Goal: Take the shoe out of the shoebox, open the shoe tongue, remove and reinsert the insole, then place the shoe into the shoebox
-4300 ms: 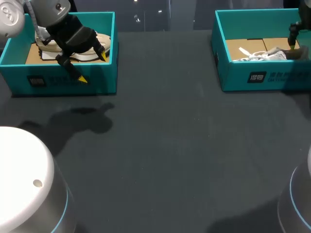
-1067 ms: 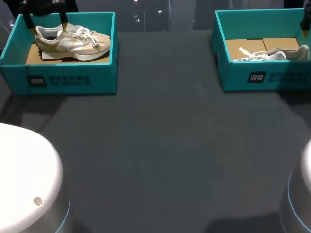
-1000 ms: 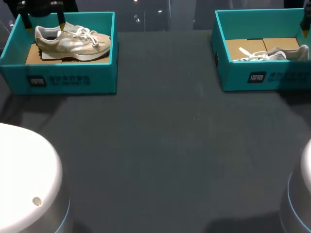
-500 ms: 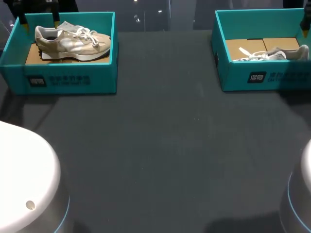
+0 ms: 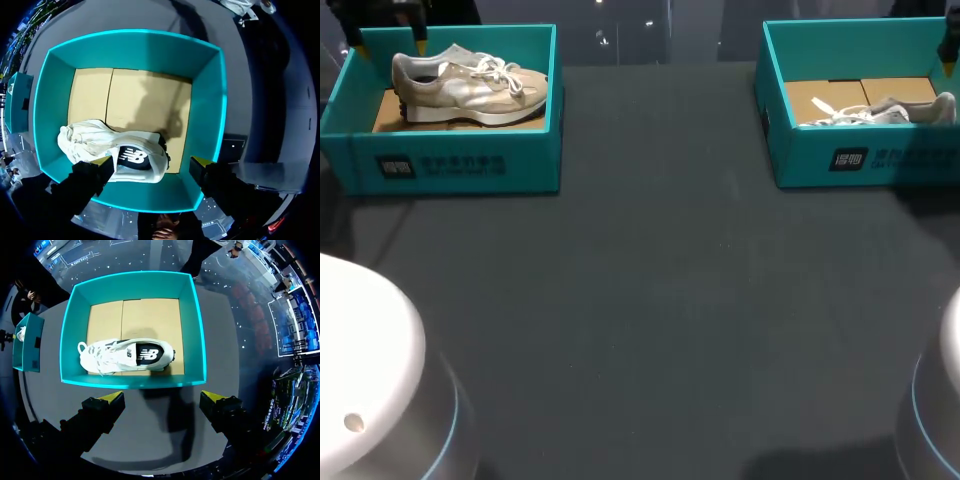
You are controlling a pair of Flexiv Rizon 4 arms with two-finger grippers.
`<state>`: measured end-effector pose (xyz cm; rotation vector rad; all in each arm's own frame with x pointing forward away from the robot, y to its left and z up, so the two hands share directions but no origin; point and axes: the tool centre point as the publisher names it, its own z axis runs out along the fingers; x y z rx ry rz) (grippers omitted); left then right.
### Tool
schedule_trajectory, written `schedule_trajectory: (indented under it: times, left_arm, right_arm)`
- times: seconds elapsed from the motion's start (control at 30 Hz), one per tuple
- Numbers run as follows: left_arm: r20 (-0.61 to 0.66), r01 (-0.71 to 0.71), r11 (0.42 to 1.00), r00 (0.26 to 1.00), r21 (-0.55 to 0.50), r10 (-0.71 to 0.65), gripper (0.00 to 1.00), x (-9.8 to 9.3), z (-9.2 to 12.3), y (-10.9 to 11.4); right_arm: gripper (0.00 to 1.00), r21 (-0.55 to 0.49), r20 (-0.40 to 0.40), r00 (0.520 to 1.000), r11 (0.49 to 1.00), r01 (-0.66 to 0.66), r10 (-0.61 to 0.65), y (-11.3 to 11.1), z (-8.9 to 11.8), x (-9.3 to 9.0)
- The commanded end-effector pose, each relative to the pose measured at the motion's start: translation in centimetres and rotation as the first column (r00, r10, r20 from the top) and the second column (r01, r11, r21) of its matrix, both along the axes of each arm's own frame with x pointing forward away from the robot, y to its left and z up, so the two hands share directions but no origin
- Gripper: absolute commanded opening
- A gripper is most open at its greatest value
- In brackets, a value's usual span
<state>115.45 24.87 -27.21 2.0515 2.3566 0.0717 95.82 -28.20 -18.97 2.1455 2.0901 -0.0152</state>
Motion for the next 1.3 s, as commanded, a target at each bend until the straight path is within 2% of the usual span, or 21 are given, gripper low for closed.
schedule_trajectory:
  times: [0.03, 0.43, 0.57, 0.7, 0.83, 0.93, 1.3]
  left_arm:
    - [-0.001, 0.012, 1.0, 1.0, -0.001, -0.012, 1.0, 1.1, -1.6, 0.0]
    - [0.027, 0.04, 0.998, 0.999, 0.043, -0.041, 1.0, 2.1, -3.4, 1.3]
    - [0.029, 0.043, 0.998, 0.999, 0.045, -0.044, 0.97, 2.5, -4.2, 1.7]
    - [0.022, 0.039, 0.999, 0.999, 0.027, -0.039, 0.98, 3.0, -5.0, 1.8]
    - [0.011, 0.04, 0.999, 0.999, 0.022, -0.04, 0.95, 3.4, -5.8, 1.9]
    - [-0.005, 0.042, 0.999, 0.999, 0.024, -0.042, 0.86, 3.7, -6.4, 2.0]
    - [-0.066, 0.043, 0.999, 0.997, 0.029, -0.041, 0.82, 4.0, -8.0, 2.0]
  right_arm:
    - [1.0, -0.001, 0.002, 1.0, 1.0, 0.0, 0.0, 0.0, 0.0, -0.1]
    - [1.0, -0.001, 0.002, 1.0, 1.0, 0.0, 0.0, 0.0, 0.0, -0.1]
    - [1.0, -0.001, 0.002, 1.0, 1.0, 0.0, 0.0, 0.0, 0.0, -0.1]
    - [1.0, -0.001, 0.002, 1.0, 1.0, 0.0, 0.0, 0.0, 0.0, -0.1]
    - [1.0, -0.001, 0.002, 1.0, 1.0, 0.0, 0.0, 0.0, 0.0, -0.1]
    - [1.0, -0.001, 0.002, 1.0, 1.0, 0.0, 0.0, 0.0, 0.0, -0.1]
    - [1.0, -0.001, 0.002, 1.0, 1.0, 0.0, 0.0, 0.0, 0.0, -0.1]
